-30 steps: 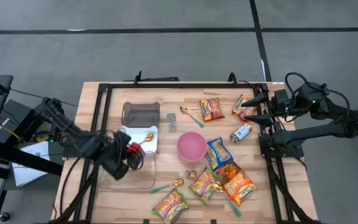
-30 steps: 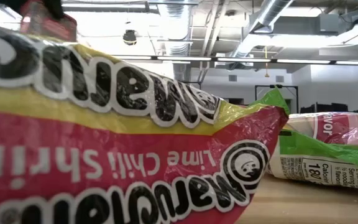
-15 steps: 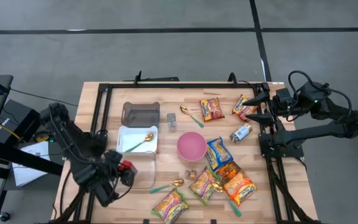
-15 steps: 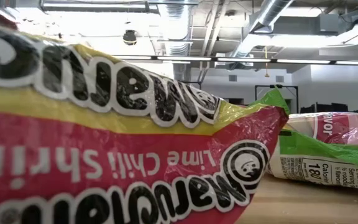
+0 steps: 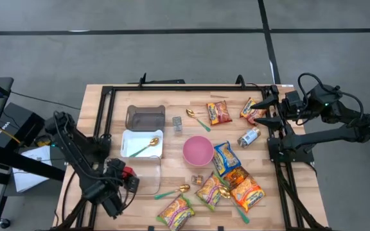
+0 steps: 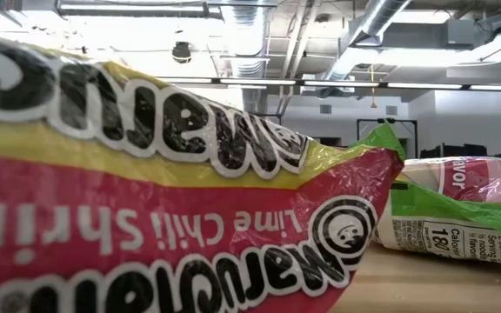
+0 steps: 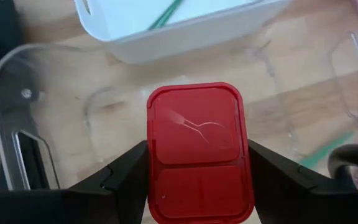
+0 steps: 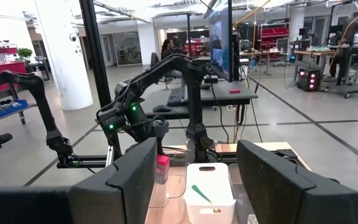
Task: Pick & Place Food Item
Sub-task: Put the red spice can into the transparent bin
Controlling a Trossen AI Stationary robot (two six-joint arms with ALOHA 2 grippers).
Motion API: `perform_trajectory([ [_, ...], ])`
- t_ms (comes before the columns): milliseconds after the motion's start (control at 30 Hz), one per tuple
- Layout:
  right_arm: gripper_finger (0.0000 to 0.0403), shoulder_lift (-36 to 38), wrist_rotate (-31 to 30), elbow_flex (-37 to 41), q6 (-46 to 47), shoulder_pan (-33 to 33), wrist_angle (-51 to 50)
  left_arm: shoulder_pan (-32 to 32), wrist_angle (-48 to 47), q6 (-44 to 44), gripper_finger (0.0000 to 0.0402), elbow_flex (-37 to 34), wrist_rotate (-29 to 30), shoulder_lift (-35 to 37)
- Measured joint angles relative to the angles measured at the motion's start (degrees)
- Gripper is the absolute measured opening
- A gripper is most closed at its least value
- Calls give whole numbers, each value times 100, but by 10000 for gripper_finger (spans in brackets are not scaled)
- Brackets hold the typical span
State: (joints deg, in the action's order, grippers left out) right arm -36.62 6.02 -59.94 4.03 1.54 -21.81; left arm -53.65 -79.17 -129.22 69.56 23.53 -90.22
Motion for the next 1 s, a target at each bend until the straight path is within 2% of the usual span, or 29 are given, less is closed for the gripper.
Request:
perform_trajectory([
  [567,215,-2,0,0,-13,0,-105,417,-180,-30,219,-2,-92,-644],
  [800,215,-9,0,0,-13,0,-113,596,445,-30,219,-369,13,-666],
  [1000,215,-11,-2,0,-93,2,-135,742,573,-30,219,-567,48,-666],
])
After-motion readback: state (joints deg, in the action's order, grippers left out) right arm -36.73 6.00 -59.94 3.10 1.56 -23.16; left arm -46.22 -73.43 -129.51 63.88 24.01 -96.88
